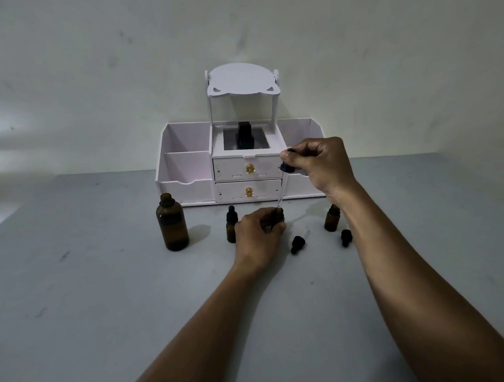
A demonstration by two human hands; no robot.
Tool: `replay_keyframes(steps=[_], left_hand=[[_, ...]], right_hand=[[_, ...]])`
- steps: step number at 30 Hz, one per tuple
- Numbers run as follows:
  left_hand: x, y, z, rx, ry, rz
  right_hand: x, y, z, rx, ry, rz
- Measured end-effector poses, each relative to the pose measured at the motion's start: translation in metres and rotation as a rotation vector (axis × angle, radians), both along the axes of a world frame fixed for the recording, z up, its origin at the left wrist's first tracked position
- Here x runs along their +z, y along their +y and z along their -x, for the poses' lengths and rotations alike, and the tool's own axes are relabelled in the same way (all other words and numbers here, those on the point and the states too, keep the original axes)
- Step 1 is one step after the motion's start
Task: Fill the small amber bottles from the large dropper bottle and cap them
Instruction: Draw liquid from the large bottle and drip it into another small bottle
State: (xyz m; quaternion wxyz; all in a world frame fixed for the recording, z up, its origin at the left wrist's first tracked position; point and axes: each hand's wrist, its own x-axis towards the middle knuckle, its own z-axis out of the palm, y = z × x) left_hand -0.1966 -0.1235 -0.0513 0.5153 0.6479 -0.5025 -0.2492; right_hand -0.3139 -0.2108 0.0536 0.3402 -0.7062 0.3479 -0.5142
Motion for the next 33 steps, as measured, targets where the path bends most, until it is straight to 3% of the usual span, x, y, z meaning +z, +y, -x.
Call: replay_keyframes(steps=[16, 21, 24, 29, 33], left_hand=[[0.002, 0.003, 0.000, -0.004, 0.029, -0.054], [0.007, 0.019, 0.001, -0.033, 0.046, -0.107], [0.008, 0.042, -0.006, -0.061, -0.039, -0.107], [0.011, 0.090, -0.036, 0.023, -0.383, 0.185], [0.021, 0.102, -0.083, 0.314, -0.445, 0.539]], right_hand=[[0.007, 0.007, 0.000, -0.012, 0.037, 0.058], [0.024, 0.015, 0.002, -0.039, -0.053, 0.166], [0.036, 0.027, -0.002, -0.015, -0.143, 0.208], [0.053, 0.045, -0.023, 0.060, -0.271, 0.296], [0.060, 0.057, -0.054, 0.156, -0.387, 0.222]])
